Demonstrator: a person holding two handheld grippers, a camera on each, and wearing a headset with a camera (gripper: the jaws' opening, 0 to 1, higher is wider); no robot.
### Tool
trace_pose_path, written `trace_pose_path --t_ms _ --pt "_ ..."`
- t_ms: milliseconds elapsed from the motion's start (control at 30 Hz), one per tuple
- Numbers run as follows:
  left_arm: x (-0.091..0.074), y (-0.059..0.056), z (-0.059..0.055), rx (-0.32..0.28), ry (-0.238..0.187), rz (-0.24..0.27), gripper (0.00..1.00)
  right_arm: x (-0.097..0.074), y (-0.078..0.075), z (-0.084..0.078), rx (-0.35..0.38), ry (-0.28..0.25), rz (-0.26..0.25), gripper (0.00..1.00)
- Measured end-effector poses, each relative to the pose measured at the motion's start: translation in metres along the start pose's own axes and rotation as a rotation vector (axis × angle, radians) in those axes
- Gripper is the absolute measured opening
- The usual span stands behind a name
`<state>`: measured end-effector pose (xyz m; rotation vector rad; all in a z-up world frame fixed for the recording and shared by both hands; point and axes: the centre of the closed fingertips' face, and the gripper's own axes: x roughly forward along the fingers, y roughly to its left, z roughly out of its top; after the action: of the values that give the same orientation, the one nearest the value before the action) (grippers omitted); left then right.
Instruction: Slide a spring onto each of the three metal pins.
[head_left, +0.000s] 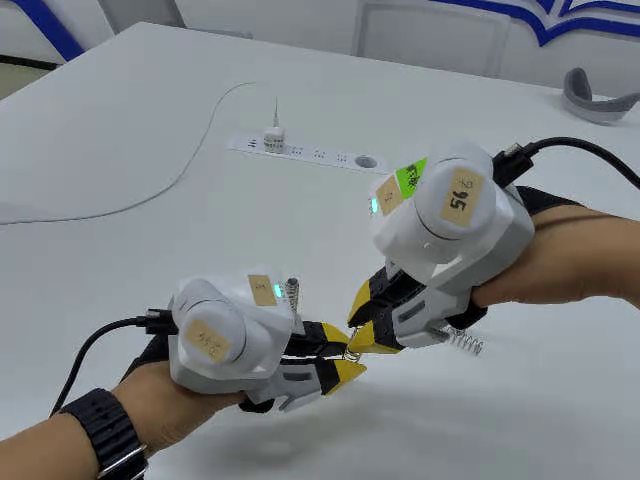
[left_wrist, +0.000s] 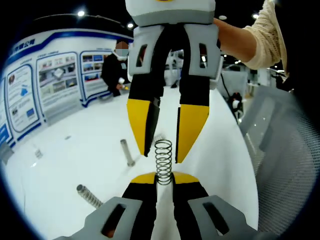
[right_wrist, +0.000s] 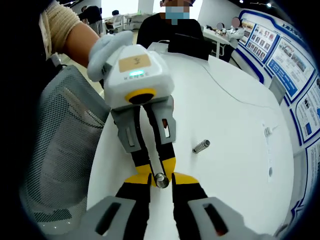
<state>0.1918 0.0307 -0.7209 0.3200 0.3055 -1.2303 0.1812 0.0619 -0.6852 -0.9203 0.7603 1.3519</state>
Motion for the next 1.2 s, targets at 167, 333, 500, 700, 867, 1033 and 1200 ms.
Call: trace_pose_path --t_ms 167,333,500,700,867,1033,1200 --pt "0.000 -0.001 0.000 -0.003 -0.003 -0.004 0.11 0.003 0.001 -0.006 0.016 0.019 0.006 0.18" --pt "-0.001 0.001 0.006 -0.001 -0.015 0.002 0.11 0.007 0.000 -0.009 0.027 0.025 0.003 0.15" --pt "-0.001 0.002 0.006 0.000 -0.020 0.008 0.11 0.007 -0.003 -0.009 0.034 0.024 -0.003 0.13" --pt "-0.001 0.004 0.008 0.010 -0.033 0.022 0.12 0.005 -0.006 -0.009 0.039 0.018 -0.009 0.12" --pt "-0.002 0.006 0.008 -0.005 -0.039 0.028 0.18 0.002 -0.012 -0.011 0.048 0.016 -0.026 0.12" --pt "-0.006 0.009 0.005 -0.023 -0.039 0.036 0.22 -0.002 -0.015 -0.014 0.056 0.020 -0.036 0.12" --pt "-0.010 0.013 0.002 -0.043 -0.043 0.050 0.27 -0.006 -0.020 -0.019 0.067 0.026 -0.048 0.12"
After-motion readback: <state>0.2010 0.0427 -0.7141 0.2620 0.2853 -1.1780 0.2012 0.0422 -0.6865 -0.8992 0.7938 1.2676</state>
